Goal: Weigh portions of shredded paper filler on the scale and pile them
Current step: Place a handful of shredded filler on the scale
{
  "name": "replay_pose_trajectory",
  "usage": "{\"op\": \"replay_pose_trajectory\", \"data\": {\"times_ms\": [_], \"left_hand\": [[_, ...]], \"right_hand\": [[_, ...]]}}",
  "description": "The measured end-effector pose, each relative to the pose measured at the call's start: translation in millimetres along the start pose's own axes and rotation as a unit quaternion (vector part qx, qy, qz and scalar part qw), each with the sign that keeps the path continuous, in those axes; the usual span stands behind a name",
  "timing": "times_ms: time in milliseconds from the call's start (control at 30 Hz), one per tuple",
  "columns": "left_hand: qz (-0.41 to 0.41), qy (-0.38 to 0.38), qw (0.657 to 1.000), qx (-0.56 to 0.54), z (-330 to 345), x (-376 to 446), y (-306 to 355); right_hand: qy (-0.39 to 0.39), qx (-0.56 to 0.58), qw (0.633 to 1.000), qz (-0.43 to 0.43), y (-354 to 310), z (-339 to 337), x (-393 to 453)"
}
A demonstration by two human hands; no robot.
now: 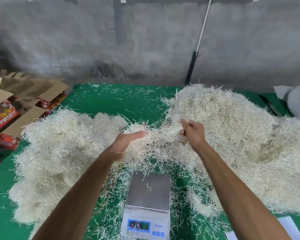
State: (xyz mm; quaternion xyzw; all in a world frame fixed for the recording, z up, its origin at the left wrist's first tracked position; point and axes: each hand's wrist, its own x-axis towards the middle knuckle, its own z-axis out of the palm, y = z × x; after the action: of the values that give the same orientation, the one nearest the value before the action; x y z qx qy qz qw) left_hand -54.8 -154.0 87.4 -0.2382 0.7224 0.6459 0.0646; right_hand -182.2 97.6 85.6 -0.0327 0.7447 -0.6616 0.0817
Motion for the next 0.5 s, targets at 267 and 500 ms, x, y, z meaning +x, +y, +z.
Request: {"op": "replay_pose_trajectory", "data": {"times_ms": [267,500], "left_hand": [[-0.017,0.031,0.957,0.287,19,13,-17],[0.050,0.064,0.889,0.450,63,16,-18]], "right_hand": [[0.020,0.215,0.976,0.033,-13,-24,20],[0.007,0.349,0.936,0.049,-33,-22,21]]}}
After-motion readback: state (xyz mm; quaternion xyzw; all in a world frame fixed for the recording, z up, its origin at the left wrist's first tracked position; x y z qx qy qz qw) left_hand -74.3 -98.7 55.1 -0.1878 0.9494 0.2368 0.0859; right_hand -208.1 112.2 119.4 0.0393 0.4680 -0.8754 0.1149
